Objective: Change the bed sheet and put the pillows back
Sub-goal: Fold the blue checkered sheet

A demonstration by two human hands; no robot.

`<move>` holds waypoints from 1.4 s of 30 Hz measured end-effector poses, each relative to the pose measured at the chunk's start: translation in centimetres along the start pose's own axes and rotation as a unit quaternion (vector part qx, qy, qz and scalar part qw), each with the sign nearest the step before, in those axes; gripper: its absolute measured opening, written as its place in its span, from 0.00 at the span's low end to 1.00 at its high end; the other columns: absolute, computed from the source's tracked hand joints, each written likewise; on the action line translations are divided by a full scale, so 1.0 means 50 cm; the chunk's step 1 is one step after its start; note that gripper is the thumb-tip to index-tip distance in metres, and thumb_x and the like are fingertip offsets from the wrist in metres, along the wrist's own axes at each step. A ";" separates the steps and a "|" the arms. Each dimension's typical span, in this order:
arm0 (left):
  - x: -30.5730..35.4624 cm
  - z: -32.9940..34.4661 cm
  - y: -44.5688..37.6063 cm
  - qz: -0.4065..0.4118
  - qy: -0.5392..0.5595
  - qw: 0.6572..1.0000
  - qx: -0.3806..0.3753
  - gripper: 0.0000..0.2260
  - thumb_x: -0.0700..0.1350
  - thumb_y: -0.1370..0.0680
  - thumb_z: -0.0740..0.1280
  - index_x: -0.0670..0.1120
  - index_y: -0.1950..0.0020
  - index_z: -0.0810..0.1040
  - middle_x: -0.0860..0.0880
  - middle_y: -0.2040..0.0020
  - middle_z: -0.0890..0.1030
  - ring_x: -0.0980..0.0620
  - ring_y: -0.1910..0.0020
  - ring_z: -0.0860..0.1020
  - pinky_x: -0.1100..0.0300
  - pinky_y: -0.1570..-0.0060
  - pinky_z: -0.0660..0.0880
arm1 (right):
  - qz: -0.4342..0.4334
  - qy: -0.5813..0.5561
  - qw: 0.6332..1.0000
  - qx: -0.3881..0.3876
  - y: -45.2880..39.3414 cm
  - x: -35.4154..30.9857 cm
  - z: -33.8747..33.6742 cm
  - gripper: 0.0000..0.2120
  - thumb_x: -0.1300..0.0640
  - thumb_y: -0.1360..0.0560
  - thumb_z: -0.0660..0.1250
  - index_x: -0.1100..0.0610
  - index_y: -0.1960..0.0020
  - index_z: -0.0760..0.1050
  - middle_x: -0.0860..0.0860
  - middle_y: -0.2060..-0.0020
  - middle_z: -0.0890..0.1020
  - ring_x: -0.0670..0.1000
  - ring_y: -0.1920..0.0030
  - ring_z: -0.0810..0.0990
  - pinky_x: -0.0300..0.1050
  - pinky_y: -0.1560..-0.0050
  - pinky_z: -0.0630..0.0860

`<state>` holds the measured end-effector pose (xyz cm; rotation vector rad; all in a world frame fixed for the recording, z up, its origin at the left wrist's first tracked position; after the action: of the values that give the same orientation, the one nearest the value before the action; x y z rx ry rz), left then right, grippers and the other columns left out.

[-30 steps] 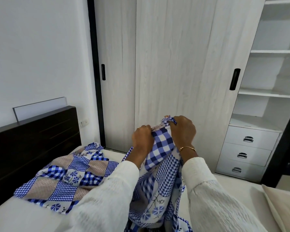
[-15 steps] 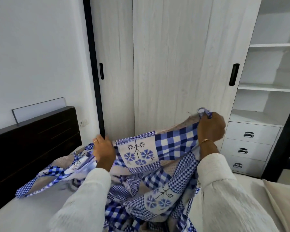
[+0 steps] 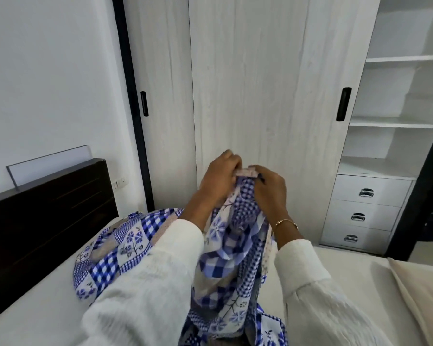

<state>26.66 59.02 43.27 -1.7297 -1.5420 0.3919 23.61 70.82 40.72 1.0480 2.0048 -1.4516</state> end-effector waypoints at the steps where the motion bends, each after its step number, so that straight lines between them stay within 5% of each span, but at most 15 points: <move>1: -0.015 0.012 0.012 -0.018 -0.047 0.998 -0.036 0.07 0.31 0.29 0.63 0.36 0.53 0.76 0.39 0.53 0.76 0.42 0.54 0.75 0.59 0.59 0.64 | 0.006 0.001 1.000 0.020 0.002 0.006 -0.007 0.17 0.69 0.27 0.57 0.58 0.45 0.79 0.57 0.50 0.83 0.58 0.50 0.79 0.46 0.52 0.73; 4: -0.071 0.042 0.061 -0.124 -0.126 0.980 -0.091 0.07 0.35 0.26 0.61 0.37 0.50 0.76 0.38 0.49 0.77 0.40 0.49 0.75 0.53 0.53 0.68 | 0.034 0.010 0.996 0.085 0.009 0.022 -0.032 0.15 0.68 0.26 0.57 0.60 0.47 0.79 0.57 0.52 0.83 0.58 0.51 0.79 0.44 0.57 0.69; 9: -0.155 0.043 0.158 -0.294 -0.133 0.946 -0.034 0.11 0.32 0.26 0.62 0.36 0.44 0.73 0.38 0.41 0.69 0.37 0.50 0.76 0.48 0.51 0.72 | 0.221 0.013 0.939 0.265 0.021 0.094 -0.114 0.16 0.65 0.25 0.55 0.57 0.43 0.77 0.59 0.47 0.81 0.60 0.47 0.77 0.46 0.53 0.70; 14: -0.175 0.021 0.144 -0.303 -0.118 0.945 0.022 0.10 0.32 0.26 0.61 0.37 0.48 0.78 0.37 0.47 0.78 0.38 0.51 0.77 0.50 0.54 0.71 | 0.337 0.066 0.920 0.187 0.052 0.171 -0.136 0.14 0.59 0.23 0.55 0.59 0.41 0.75 0.60 0.41 0.75 0.62 0.44 0.75 0.49 0.47 0.71; 17: -0.124 0.024 0.074 -0.155 -0.051 0.983 -0.087 0.11 0.33 0.27 0.63 0.38 0.50 0.82 0.38 0.51 0.83 0.42 0.52 0.79 0.54 0.53 0.72 | 0.292 0.077 0.950 0.079 0.065 0.168 -0.101 0.17 0.55 0.25 0.61 0.55 0.37 0.72 0.57 0.38 0.66 0.60 0.46 0.76 0.47 0.43 0.70; 20: -0.060 0.053 0.029 -0.067 -0.011 0.957 -0.283 0.11 0.32 0.25 0.60 0.35 0.49 0.81 0.37 0.49 0.81 0.44 0.52 0.78 0.54 0.54 0.70 | 0.139 0.026 0.990 -0.005 0.066 0.122 -0.052 0.15 0.56 0.27 0.67 0.54 0.41 0.77 0.53 0.42 0.68 0.54 0.44 0.75 0.46 0.40 0.70; 22: -0.029 0.064 0.013 -0.050 -0.014 0.944 -0.325 0.10 0.32 0.24 0.60 0.34 0.50 0.80 0.37 0.50 0.81 0.43 0.52 0.78 0.53 0.54 0.71 | 0.051 0.028 0.997 -0.049 0.067 0.088 -0.025 0.14 0.53 0.27 0.69 0.55 0.42 0.79 0.53 0.45 0.73 0.53 0.45 0.75 0.47 0.42 0.71; 25: 0.001 0.064 0.009 -0.022 -0.034 0.945 -0.324 0.11 0.31 0.26 0.62 0.39 0.51 0.82 0.41 0.53 0.82 0.47 0.56 0.77 0.57 0.56 0.71 | 0.008 0.060 0.995 -0.073 0.067 0.069 -0.004 0.13 0.54 0.27 0.69 0.58 0.44 0.79 0.54 0.53 0.81 0.53 0.53 0.78 0.45 0.52 0.72; 28: 0.002 0.049 0.018 -0.007 -0.033 0.964 -0.264 0.10 0.32 0.28 0.66 0.41 0.51 0.83 0.45 0.54 0.82 0.49 0.55 0.78 0.60 0.56 0.71 | 0.028 0.057 0.997 -0.051 0.069 0.081 -0.003 0.07 0.55 0.27 0.69 0.58 0.51 0.79 0.52 0.65 0.76 0.52 0.63 0.73 0.41 0.63 0.64; 31: 0.000 0.045 0.041 -0.010 0.005 0.972 -0.233 0.05 0.32 0.30 0.66 0.41 0.61 0.78 0.47 0.60 0.75 0.49 0.59 0.73 0.60 0.61 0.68 | 0.015 0.060 0.997 -0.039 0.070 0.073 0.006 0.07 0.57 0.25 0.67 0.60 0.51 0.78 0.52 0.59 0.73 0.50 0.61 0.71 0.41 0.61 0.66; 33: -0.005 0.051 0.067 -0.080 0.067 0.959 -0.262 0.09 0.33 0.30 0.66 0.44 0.67 0.71 0.49 0.66 0.71 0.52 0.64 0.70 0.63 0.66 0.64 | 0.005 0.058 0.998 -0.025 0.071 0.062 0.014 0.07 0.58 0.24 0.65 0.62 0.49 0.77 0.54 0.54 0.75 0.51 0.58 0.74 0.43 0.57 0.69; 37: -0.015 0.052 0.112 -0.215 0.242 0.905 -0.275 0.03 0.37 0.27 0.65 0.40 0.61 0.77 0.46 0.64 0.77 0.52 0.64 0.74 0.60 0.61 0.69 | 0.048 0.082 0.995 0.027 0.069 0.079 0.011 0.07 0.60 0.24 0.63 0.62 0.49 0.77 0.56 0.52 0.81 0.55 0.54 0.78 0.44 0.55 0.72; 42: -0.022 0.038 0.138 -0.222 0.173 0.912 -0.299 0.16 0.37 0.27 0.65 0.49 0.72 0.66 0.53 0.73 0.67 0.57 0.73 0.64 0.61 0.68 0.59 | 0.153 0.087 0.976 0.131 0.075 0.124 -0.025 0.08 0.60 0.23 0.60 0.63 0.49 0.75 0.59 0.54 0.81 0.58 0.54 0.78 0.44 0.59 0.69</move>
<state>29.99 58.86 36.84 -1.6742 -1.8223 -0.6527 22.89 74.56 34.42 1.5680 1.6938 -1.5224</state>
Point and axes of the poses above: each hand's wrist, its own y-axis away from the middle knuckle, its own z-axis out of the palm, x = y × z, the point moved 3 cm from there along -y, towards the middle knuckle
